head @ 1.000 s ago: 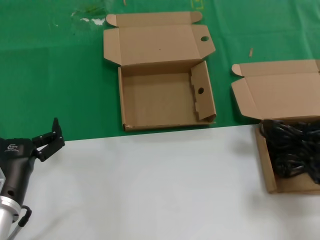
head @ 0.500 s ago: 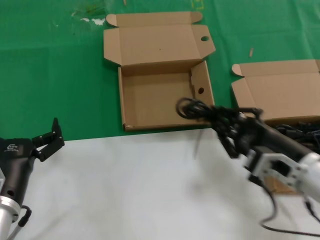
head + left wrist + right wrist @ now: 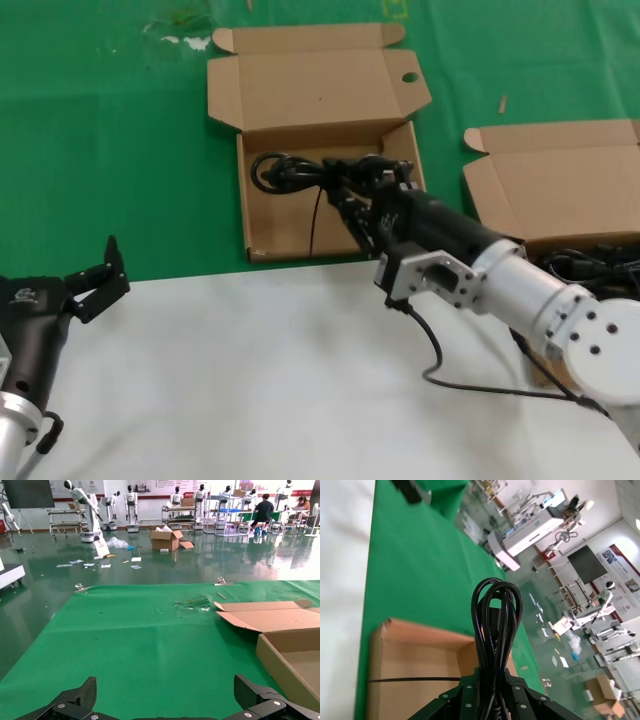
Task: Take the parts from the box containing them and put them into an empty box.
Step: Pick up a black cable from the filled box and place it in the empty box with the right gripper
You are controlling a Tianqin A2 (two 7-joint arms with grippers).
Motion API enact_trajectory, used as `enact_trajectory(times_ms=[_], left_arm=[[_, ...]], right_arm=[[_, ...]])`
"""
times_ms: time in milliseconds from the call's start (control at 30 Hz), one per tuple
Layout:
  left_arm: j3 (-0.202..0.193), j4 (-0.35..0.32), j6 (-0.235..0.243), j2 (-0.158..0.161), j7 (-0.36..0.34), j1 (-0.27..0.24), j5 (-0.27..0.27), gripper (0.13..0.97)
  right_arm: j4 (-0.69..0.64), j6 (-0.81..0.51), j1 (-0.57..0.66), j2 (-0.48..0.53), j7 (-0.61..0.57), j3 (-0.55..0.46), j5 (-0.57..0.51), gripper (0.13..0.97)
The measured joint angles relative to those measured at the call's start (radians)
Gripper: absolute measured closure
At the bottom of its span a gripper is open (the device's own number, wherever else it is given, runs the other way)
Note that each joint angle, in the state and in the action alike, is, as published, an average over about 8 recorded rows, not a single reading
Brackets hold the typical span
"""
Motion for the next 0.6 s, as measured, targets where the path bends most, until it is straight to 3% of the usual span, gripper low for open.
enact_trajectory(times_ms=[267,600], left_arm=[[0.000,0.000,0.000,0.000,0.000,0.000,0.000,0.132],[0.000,0.000,0.000,0.000,0.000,0.000,0.000,0.132]], right_arm=[[-0.104,0.033,0.068,-0.029,-0.093,-0.026,0.002,0.879],[-0.119,0.039,0.077,-0.033,-0.108,-0.030,0.005,0.877]])
